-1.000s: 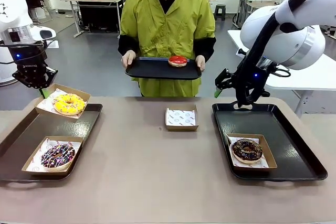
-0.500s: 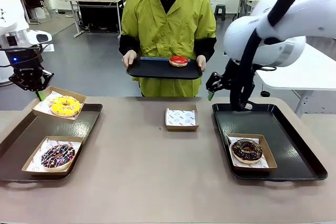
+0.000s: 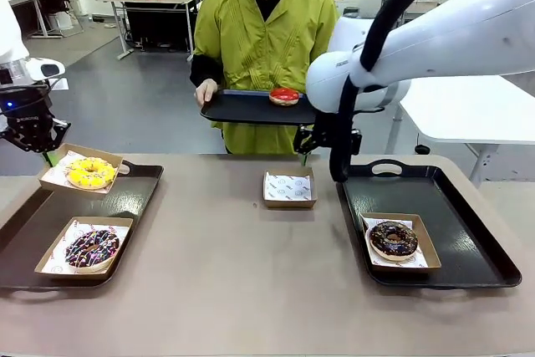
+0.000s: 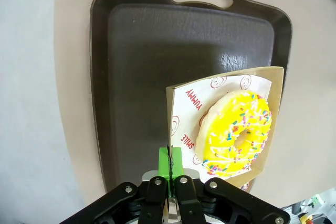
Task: Individually package the donuts and arrange them on the tray.
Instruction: Place the picked Paper togo box on the Handle tray while simultaneously picking up another Paper togo box from the table with the other hand.
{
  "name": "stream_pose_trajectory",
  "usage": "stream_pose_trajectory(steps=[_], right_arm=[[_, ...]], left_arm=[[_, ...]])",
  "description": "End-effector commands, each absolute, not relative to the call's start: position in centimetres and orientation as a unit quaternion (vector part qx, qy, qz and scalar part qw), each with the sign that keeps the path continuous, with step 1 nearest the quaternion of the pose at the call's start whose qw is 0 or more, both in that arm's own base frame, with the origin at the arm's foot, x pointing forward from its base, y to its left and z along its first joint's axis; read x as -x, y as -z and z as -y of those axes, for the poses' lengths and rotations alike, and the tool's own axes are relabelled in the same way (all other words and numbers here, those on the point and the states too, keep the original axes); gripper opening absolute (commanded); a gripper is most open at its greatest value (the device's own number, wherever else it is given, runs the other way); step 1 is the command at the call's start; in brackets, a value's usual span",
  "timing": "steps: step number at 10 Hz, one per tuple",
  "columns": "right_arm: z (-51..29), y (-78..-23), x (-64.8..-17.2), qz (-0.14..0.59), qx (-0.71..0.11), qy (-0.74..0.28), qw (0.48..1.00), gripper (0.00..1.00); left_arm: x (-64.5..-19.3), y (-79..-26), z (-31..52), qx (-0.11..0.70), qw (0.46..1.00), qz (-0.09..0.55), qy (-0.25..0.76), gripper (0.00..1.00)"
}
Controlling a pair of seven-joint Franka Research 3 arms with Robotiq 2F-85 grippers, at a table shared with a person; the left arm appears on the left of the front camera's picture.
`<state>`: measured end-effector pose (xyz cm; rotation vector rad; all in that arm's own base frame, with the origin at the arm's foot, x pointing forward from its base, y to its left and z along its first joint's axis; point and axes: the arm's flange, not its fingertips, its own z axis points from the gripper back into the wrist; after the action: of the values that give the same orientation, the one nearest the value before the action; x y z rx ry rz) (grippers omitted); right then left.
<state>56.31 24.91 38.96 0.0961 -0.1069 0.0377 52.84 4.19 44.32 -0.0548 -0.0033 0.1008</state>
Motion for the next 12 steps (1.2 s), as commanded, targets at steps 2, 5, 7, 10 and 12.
stream_pose_trajectory(steps=[2, 5, 7, 10, 12], right_arm=[[-26.2, -36.2, -58.5, 0.037, -0.035, -0.016, 0.999, 1.00], [-25.9, -33.8, -58.6, 0.025, -0.031, -0.014, 0.999, 1.00], [-25.9, -33.3, -58.5, 0.024, -0.034, -0.018, 0.999, 1.00], [-25.8, -32.7, -58.4, 0.024, -0.037, -0.024, 0.999, 1.00], [-25.7, -32.7, -58.4, 0.024, -0.039, -0.024, 0.999, 1.00]], left_arm=[[-54.9, -42.5, -5.2, 0.040, 0.998, -0.001, -0.043, 0.01], [-55.8, -41.5, -5.4, 0.044, 0.998, -0.006, -0.043, 0.01], [-56.4, -41.1, -5.3, 0.038, 0.998, -0.004, -0.043, 0.01], [-57.6, -40.0, -5.3, 0.044, 0.998, -0.008, -0.038, 0.01], [-58.2, -39.6, -5.2, 0.043, 0.998, -0.011, -0.038, 0.01]])
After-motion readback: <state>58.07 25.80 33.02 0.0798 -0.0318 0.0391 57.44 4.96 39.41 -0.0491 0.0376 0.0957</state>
